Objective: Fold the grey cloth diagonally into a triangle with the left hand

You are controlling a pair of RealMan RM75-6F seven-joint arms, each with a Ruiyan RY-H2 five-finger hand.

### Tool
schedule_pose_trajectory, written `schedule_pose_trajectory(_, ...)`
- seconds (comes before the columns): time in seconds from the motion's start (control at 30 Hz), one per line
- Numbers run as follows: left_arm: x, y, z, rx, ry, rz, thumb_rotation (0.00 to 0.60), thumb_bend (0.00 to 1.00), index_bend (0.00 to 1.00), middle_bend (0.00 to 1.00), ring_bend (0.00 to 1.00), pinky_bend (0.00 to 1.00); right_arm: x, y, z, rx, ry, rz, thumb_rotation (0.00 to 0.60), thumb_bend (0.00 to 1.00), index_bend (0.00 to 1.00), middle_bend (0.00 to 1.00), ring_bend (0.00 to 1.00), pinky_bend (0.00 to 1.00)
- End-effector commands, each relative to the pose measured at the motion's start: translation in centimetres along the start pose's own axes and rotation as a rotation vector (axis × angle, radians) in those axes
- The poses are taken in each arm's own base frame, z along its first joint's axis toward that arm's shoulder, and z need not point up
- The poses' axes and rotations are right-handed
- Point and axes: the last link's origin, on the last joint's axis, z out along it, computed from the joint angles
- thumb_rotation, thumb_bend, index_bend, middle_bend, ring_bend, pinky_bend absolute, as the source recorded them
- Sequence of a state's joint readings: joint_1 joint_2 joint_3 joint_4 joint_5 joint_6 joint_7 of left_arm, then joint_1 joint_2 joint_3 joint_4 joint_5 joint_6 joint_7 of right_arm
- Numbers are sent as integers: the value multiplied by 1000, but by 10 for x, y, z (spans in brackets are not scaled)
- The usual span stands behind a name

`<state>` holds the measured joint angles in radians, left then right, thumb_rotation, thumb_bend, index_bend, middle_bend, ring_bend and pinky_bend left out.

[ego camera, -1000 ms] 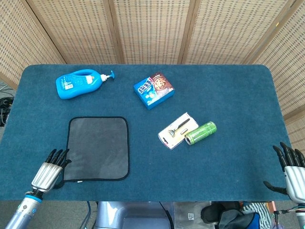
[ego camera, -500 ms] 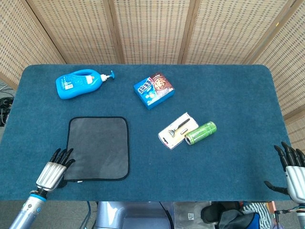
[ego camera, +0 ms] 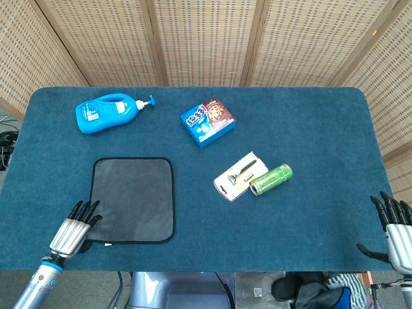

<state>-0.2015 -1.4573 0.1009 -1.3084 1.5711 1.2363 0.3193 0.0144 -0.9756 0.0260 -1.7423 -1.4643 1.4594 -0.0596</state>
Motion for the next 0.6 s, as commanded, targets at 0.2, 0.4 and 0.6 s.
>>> schedule_pose_trajectory(0.2, 1, 2, 1, -8, 4, -8, 600, 315, 327, 0, 0, 0, 0, 0, 0, 1, 1, 1, 600, 0, 0, 0, 0, 0)
schedule_pose_trajectory(0.4, 4, 3, 0, -15, 22, -25, 600, 315, 498, 0, 0, 0, 0, 0, 0, 0, 2, 2, 600, 0, 0, 0, 0, 0)
schedule_pose_trajectory(0.6, 5, -1, 0, -10, 23, -22, 600, 315, 522, 0, 0, 0, 1, 0, 0, -2, 2, 3, 600, 0, 0, 0, 0, 0)
